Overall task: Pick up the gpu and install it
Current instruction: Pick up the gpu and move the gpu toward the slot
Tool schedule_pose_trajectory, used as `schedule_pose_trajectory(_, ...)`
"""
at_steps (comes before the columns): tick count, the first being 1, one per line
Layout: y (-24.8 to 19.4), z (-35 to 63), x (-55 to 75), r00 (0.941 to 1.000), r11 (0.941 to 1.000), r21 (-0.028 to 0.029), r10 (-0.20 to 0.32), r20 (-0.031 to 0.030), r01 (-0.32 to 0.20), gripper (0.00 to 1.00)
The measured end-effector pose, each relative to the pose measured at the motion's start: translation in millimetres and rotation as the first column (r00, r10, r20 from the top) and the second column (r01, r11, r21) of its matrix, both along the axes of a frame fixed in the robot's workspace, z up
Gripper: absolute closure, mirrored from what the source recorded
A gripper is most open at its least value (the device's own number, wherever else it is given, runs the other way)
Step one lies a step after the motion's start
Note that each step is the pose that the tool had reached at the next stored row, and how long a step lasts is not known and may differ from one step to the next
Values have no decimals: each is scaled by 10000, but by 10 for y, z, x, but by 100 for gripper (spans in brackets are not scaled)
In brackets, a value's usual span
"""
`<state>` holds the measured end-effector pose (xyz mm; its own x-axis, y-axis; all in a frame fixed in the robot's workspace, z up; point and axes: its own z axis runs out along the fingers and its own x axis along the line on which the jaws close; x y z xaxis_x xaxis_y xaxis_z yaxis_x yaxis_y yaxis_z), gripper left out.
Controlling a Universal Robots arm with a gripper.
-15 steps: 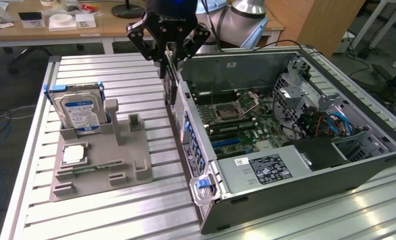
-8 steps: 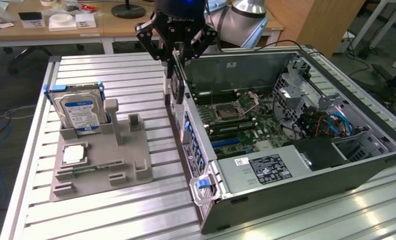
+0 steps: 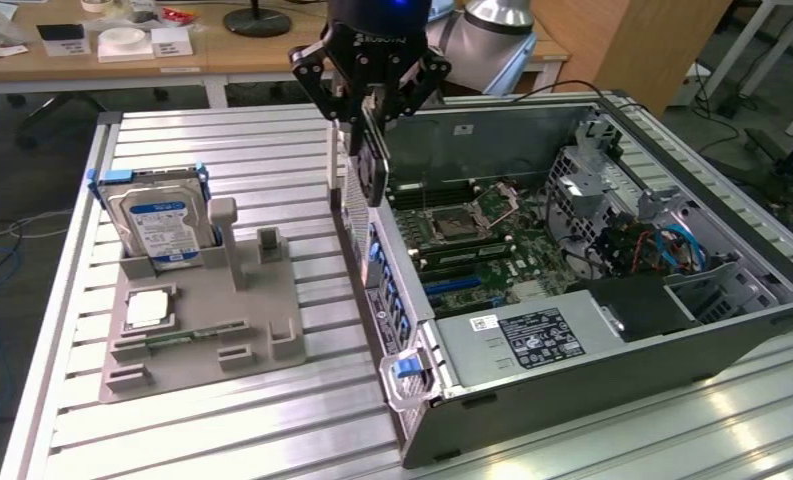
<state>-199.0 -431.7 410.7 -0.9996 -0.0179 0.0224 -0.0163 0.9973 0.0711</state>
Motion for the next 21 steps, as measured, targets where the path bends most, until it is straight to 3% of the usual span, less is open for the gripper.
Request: schedule_pose_trajectory(21, 0, -11, 384, 10000, 10000, 0, 0, 0, 0, 72)
